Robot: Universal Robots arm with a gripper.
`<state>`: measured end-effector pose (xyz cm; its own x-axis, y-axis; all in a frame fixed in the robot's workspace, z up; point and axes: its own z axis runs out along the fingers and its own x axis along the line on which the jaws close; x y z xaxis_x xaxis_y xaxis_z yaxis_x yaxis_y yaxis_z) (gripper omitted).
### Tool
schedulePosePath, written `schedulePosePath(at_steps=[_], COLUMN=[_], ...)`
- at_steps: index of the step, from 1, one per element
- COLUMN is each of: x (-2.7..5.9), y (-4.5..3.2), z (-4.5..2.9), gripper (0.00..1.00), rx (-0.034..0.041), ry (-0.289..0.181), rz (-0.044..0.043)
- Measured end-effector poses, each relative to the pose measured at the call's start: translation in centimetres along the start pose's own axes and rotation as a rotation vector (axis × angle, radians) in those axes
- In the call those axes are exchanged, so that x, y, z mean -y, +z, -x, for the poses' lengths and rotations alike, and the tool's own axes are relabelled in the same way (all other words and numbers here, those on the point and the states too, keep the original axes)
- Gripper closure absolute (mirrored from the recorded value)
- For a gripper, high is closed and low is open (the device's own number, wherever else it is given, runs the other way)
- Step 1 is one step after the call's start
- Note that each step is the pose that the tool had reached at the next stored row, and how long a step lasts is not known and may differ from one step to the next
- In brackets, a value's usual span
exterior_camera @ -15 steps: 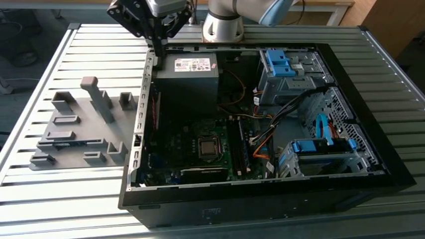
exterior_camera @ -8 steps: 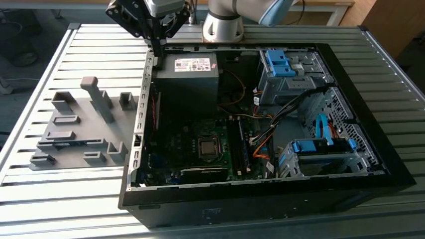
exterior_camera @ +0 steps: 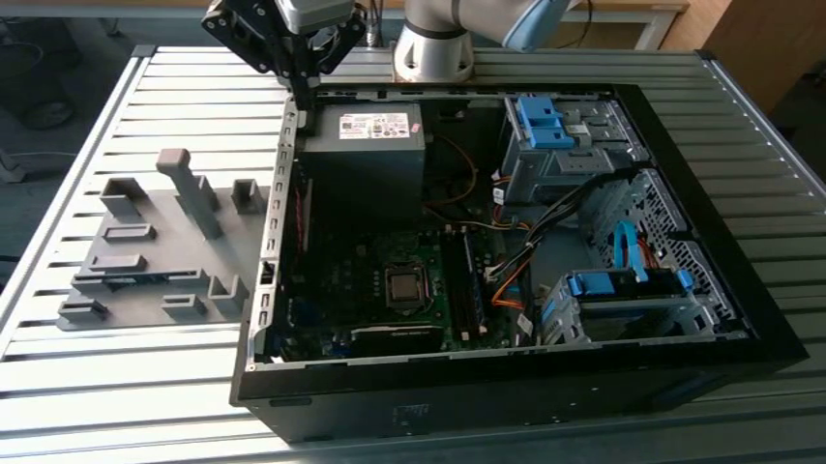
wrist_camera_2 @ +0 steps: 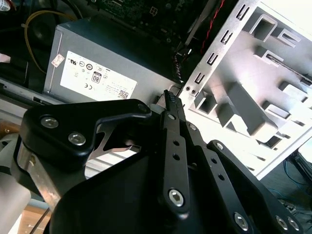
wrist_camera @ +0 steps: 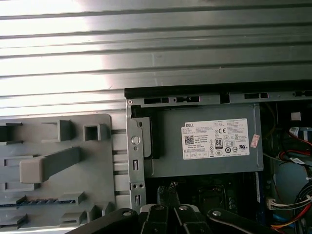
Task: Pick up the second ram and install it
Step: 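Reach for the second ram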
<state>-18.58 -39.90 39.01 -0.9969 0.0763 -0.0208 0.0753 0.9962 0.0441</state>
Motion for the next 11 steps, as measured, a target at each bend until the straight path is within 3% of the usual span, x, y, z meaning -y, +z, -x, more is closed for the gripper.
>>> schedulePosePath(at_steps=[11], x=[0.03], y=[0.04], z=[-0.4], gripper=[0.89], rx=[-0.0009], ry=[0.0], rz=[0.0])
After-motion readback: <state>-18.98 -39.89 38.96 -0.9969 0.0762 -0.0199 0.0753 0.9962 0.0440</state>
